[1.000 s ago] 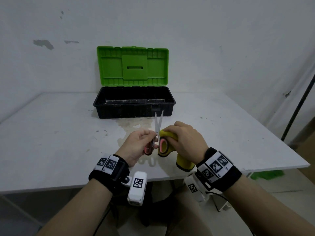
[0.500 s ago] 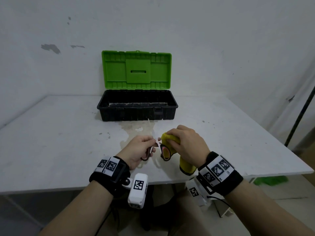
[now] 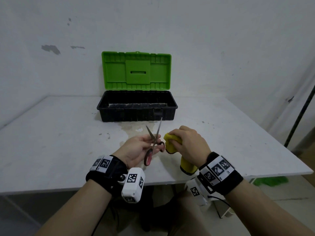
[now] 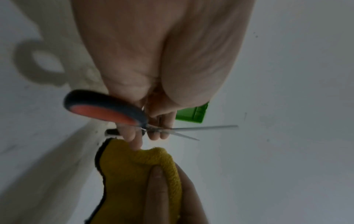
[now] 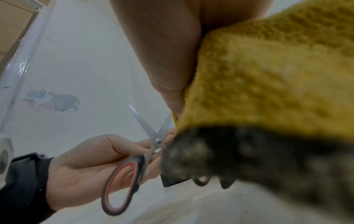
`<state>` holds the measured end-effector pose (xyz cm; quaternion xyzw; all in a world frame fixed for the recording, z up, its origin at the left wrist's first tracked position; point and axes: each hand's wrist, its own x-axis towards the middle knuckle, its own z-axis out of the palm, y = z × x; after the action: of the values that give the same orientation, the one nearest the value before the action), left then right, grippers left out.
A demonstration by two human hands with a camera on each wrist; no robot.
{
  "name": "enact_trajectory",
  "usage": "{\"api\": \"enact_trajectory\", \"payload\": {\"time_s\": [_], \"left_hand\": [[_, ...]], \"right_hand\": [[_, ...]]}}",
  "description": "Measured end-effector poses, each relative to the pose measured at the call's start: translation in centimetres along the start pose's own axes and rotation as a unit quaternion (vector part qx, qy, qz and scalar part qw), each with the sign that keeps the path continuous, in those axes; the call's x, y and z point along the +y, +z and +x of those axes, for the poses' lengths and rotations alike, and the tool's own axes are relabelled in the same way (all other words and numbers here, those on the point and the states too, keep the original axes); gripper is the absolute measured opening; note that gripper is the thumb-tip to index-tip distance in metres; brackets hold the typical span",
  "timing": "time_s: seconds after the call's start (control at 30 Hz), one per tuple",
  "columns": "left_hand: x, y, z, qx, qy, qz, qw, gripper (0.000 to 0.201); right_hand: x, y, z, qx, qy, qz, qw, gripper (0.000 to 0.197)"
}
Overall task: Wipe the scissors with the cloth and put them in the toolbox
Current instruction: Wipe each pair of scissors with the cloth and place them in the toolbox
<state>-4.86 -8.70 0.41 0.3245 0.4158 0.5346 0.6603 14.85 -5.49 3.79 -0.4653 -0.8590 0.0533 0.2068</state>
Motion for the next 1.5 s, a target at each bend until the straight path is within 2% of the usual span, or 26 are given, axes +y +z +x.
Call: {"api": "enact_trajectory", "payload": {"time_s": [0.13,0.27,0.4,0.57,0.67,0.7,0.83,0.9,0.97,1.03,1.13,1.17,1.3,1.4,1.5], "left_hand": [[-0.5,-0.2,0.0,0.053,0.079,0.199,0.975,0.03],[-1.4,-0.4,0.0,0.085,0.093,0.276,0.953,0.034],[-1.3,-0.6,-0.2,0.085,0.099,0.3,0.945,0.034],[-1.2,-2.0,-0.2,0.074,0.083,0.296,0.949,0.028],[-1.3,-2.7,-0.3,0.074,0.097,0.314,0.942,0.02],[-1.2,-2.9,-0.2,0.081,0.107,0.333,0.933,0.017],[-1.1,-3.8,0.4,0.113,0.128,0.477,0.862,0.009],[-0.9,-4.0,0.3,0.113,0.109,0.492,0.856,0.004],[-0.9,-4.2,0.4,0.107,0.092,0.511,0.848,0.013],[-0.8,-3.8,0.3,0.089,0.091,0.491,0.862,0.011],[-0.6,-3.0,-0.1,0.067,0.106,0.382,0.916,0.005],[-0.5,-2.8,-0.2,0.07,0.108,0.36,0.924,0.006],[0.0,-2.5,0.0,0.089,0.102,0.342,0.93,0.019],[0.4,-2.0,0.0,0.073,0.089,0.293,0.949,0.015],[0.6,-2.0,-0.1,0.069,0.073,0.288,0.952,0.013]], "right_hand": [[-0.1,0.3,0.1,-0.01,0.003,0.003,1.0,0.024],[-0.1,0.6,0.2,-0.014,0.001,0.011,1.0,0.023],[0.0,0.5,0.2,-0.016,0.0,0.01,1.0,0.023],[0.1,0.4,0.2,-0.016,0.002,0.014,1.0,0.024],[0.0,0.4,0.3,-0.015,0.002,0.017,1.0,0.024],[-0.1,0.4,0.4,-0.015,0.003,0.017,1.0,0.025],[-0.3,0.8,0.5,-0.013,0.003,0.017,1.0,0.023],[-0.2,1.1,0.5,-0.012,0.004,0.013,1.0,0.023],[0.0,1.2,0.5,-0.015,0.009,0.007,1.0,0.023],[0.1,1.2,0.5,-0.014,0.018,0.007,1.0,0.024],[0.3,1.3,0.7,-0.009,0.037,0.018,0.999,0.028],[0.4,1.3,0.8,-0.008,0.038,0.022,0.999,0.031],[0.2,1.5,1.0,0.0,0.01,0.053,0.999,0.026],[0.4,1.6,1.0,0.003,0.001,0.064,0.998,0.024],[0.6,1.4,1.0,0.017,-0.005,0.072,0.997,0.021]]}}
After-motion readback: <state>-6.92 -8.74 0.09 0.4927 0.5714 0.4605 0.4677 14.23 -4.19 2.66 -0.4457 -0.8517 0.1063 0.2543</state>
